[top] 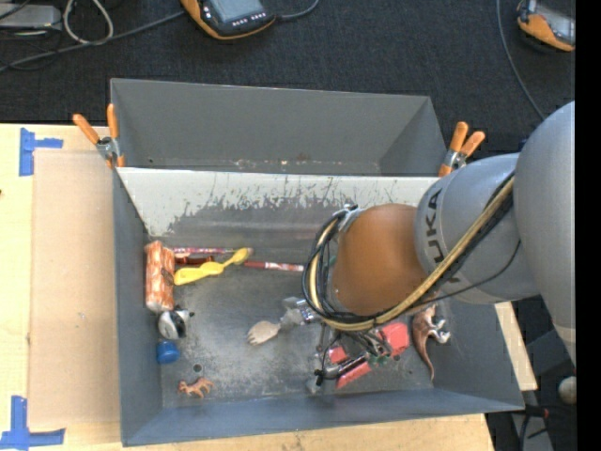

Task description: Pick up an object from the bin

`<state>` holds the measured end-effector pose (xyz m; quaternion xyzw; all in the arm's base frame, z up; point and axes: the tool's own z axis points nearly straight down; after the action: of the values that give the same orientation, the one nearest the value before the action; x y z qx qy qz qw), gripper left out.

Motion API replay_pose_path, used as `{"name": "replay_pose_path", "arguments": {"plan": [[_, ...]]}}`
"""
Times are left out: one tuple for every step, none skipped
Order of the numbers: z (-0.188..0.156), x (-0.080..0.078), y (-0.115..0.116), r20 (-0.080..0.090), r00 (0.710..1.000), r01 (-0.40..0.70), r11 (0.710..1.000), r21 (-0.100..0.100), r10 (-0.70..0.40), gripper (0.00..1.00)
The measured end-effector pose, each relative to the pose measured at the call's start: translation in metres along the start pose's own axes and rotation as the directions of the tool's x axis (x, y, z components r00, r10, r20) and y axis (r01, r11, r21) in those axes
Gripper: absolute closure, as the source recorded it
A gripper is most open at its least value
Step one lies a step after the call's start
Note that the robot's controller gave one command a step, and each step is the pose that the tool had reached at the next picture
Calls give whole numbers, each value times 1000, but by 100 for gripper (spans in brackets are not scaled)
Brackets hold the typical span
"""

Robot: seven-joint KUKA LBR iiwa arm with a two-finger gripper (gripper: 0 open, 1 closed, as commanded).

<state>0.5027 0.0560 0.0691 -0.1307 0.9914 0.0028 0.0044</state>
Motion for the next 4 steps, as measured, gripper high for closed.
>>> {"name": "replay_pose_path", "arguments": {"plan": [[0, 0, 0, 1, 1000, -1, 1000, 0, 1, 0], [-3, 14, -41, -2, 1000, -23, 1000, -2, 23, 0], [-5, 19, -70, -1, 999, -41, 999, -1, 41, 0], [-24, 27, -99, -5, 985, -170, 985, -4, 170, 0]]}}
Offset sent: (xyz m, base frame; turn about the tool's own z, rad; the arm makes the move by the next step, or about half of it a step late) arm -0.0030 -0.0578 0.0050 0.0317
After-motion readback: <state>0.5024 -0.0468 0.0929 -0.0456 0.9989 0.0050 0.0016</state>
